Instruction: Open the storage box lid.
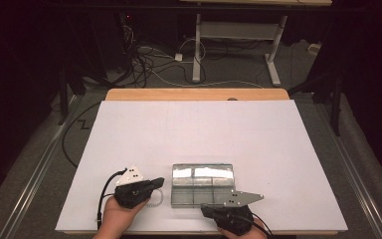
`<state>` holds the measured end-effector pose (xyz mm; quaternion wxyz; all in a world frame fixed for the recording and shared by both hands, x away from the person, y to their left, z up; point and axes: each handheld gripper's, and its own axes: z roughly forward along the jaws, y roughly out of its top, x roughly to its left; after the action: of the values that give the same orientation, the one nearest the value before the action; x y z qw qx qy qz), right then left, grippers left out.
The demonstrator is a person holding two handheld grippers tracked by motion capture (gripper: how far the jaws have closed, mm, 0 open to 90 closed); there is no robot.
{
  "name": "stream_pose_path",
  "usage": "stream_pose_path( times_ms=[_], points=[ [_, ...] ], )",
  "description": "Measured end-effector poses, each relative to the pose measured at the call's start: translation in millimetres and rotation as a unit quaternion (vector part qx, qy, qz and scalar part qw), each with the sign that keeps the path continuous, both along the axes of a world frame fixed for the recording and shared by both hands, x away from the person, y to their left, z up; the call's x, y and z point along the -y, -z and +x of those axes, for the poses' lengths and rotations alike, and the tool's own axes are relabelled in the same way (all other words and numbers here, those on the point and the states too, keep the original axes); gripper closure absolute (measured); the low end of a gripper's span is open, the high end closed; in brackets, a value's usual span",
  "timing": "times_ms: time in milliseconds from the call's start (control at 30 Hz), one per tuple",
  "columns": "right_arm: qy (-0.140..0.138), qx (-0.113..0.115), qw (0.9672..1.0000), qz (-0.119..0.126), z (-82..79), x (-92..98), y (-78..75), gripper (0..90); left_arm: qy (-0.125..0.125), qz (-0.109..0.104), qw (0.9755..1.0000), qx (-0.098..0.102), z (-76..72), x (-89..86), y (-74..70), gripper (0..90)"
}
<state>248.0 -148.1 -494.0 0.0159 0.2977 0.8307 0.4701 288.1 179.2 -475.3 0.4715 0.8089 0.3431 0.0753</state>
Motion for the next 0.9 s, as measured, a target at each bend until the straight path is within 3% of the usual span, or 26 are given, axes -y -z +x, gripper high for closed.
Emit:
stream_pose_path(
  times_ms=[900],
  points=[
    [0.006, 0.021, 0.9992, 0.035, -0.6, 5.3, -15.7, 90.0, 0.008, -0.004, 0.9999, -0.007, -0.9, 2.8, 0.6, 87.7]
  ],
)
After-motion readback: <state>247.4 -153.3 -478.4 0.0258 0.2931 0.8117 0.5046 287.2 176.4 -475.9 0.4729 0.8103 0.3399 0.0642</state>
